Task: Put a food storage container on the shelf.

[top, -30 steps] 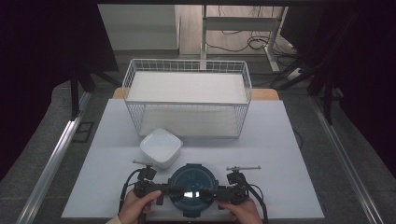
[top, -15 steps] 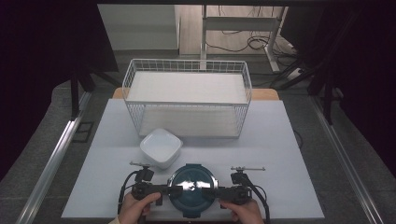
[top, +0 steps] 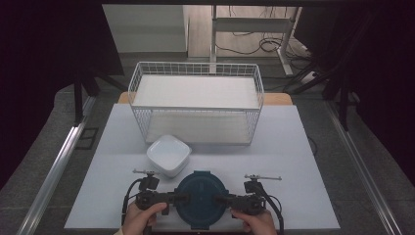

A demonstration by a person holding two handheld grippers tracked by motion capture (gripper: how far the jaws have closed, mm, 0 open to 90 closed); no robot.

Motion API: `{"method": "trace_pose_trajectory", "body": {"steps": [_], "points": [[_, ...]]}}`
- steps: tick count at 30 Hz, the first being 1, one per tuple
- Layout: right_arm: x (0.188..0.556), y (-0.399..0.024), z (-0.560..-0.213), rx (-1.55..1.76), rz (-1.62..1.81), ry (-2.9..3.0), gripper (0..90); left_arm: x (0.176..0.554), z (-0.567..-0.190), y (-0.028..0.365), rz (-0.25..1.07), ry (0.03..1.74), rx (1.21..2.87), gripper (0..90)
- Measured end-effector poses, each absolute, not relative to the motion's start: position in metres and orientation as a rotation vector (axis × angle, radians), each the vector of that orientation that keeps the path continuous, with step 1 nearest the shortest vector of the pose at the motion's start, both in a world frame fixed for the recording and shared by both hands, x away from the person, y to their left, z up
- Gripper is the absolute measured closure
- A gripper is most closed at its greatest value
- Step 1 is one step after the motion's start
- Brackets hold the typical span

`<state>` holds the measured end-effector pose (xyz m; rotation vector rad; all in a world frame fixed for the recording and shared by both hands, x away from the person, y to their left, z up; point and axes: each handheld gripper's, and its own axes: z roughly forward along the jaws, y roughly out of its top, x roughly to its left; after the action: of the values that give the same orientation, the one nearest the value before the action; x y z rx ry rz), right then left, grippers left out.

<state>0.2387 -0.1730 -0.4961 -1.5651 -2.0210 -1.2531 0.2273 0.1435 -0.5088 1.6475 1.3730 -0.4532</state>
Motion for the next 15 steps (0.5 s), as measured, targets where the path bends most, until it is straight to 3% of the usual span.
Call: {"method": "trace_pose_trajectory", "body": {"steps": [15], "points": [[0.239,-0.172,-0.493,-1.490,-1.294,-2.077,38.7,0.224,-0.496,0.147,-0.369,1.331,1.664,40.3]]}}
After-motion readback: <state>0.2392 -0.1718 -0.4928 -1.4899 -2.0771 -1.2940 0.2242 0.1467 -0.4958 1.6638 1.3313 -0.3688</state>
